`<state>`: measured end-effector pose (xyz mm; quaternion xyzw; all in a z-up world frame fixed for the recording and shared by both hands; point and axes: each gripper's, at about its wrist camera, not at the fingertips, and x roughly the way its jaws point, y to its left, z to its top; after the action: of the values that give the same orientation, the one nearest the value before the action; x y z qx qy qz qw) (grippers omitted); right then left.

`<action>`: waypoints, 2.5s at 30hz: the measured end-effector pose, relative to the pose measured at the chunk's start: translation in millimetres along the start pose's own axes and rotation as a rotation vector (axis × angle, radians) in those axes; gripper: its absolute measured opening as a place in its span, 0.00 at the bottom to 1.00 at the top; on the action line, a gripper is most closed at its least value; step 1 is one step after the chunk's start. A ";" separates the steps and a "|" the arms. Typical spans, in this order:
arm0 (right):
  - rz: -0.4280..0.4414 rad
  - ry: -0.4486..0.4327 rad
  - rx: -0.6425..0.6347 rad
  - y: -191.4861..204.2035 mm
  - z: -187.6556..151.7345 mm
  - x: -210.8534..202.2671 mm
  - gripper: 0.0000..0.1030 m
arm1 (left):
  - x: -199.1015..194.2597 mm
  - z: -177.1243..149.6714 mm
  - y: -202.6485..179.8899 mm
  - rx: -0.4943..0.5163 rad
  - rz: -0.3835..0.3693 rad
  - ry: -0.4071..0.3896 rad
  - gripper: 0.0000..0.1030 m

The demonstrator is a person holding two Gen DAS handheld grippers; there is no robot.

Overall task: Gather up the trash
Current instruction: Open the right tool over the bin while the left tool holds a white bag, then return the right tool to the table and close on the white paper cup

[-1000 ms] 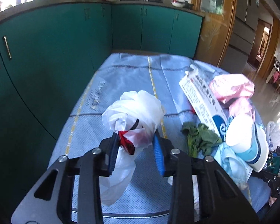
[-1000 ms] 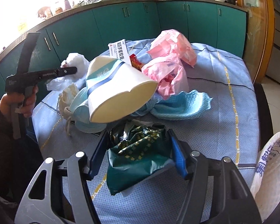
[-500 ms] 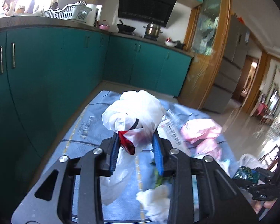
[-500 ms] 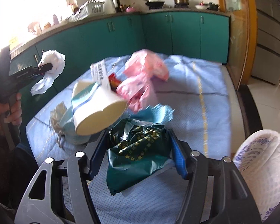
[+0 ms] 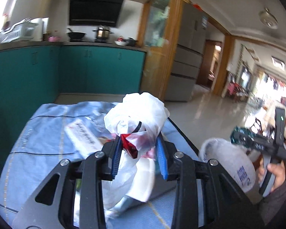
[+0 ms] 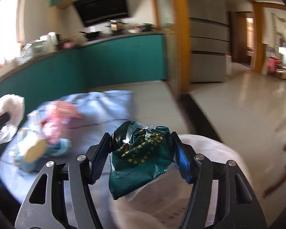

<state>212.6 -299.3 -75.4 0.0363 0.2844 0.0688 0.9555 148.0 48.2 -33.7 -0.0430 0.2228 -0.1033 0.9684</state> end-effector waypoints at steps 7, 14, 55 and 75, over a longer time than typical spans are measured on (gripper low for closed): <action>-0.118 0.125 0.025 -33.1 -24.1 17.0 0.61 | 31.9 -15.9 -75.6 0.144 -0.098 0.079 0.34; -0.148 0.155 0.023 -51.4 -43.3 12.4 0.61 | 71.4 -27.7 -130.3 0.151 -0.214 0.178 0.34; 0.292 0.153 -0.289 152.9 -38.4 37.2 0.84 | 40.5 3.7 79.1 -0.237 0.518 0.038 0.89; 0.458 0.202 -0.341 214.1 -50.2 50.2 0.85 | 15.1 -24.4 152.2 -0.277 0.449 0.188 0.91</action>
<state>203.0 -78.6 -121.1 -0.0683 0.3467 0.3327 0.8743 178.1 192.3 -81.7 -0.1145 0.3278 0.1418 0.9270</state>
